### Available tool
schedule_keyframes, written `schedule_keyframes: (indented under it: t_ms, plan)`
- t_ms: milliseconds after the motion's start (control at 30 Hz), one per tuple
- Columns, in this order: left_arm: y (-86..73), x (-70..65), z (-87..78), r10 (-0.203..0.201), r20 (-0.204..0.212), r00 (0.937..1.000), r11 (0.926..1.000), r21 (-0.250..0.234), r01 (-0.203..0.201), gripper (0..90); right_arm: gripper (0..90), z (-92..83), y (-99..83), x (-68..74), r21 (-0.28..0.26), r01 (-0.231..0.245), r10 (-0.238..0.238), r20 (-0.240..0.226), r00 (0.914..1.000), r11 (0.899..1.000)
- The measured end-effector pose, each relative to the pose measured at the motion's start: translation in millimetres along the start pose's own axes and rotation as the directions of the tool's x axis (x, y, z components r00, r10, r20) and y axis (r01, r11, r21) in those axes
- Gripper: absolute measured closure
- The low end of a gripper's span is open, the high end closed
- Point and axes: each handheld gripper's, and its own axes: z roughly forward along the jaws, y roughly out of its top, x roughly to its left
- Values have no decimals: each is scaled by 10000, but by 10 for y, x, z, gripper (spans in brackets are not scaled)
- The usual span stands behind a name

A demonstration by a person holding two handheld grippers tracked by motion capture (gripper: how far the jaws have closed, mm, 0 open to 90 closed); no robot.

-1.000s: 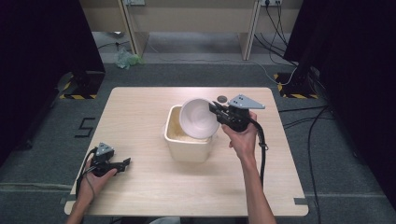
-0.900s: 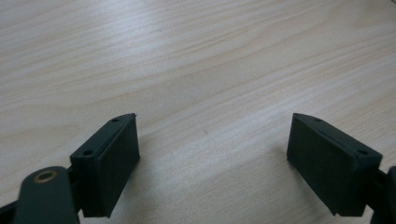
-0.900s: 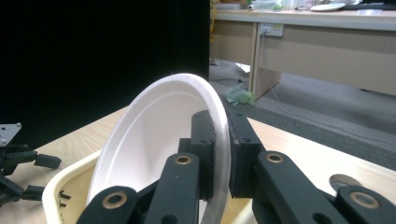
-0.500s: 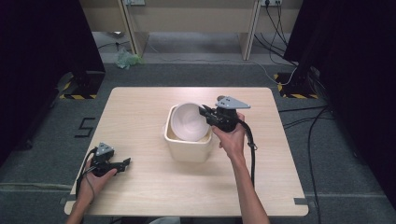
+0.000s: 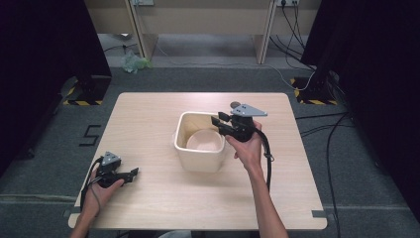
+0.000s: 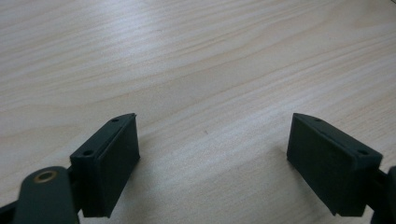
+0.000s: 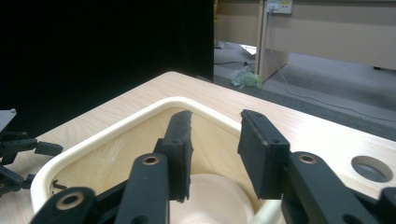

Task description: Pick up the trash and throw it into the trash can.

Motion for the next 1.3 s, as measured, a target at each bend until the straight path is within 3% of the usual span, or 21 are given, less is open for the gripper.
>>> schedule_keyframes:
  t_ms: [267,567,1300]
  plan:
    - [0,0,0,-2,2,10000,10000,-1,2,157,438,-77,-11,-46,303,-94,82,392,9992,9995]
    - [0,0,0,0,2,10000,10000,0,0,157,342,-172,-69,-113,411,-288,257,739,9969,9987]
    - [0,0,0,0,-3,10000,10000,1,0,157,319,-504,-301,-329,400,-631,572,1348,9892,9972]
